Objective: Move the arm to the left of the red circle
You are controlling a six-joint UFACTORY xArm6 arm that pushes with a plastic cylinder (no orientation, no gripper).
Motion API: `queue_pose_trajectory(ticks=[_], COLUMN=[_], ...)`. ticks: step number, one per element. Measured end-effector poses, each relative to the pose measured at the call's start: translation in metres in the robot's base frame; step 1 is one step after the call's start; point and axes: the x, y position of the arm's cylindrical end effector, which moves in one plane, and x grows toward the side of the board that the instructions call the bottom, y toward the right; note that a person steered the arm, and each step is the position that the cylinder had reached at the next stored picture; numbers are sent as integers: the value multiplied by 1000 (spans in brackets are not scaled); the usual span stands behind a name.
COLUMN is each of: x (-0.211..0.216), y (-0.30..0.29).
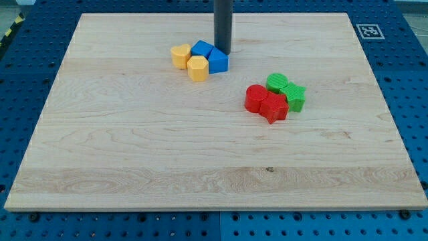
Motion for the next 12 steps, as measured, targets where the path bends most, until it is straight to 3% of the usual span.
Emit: queue_pose_trajectory(ticks=[2,5,10,12], x=[52,80,113,160], y=[28,-8,-14,-6])
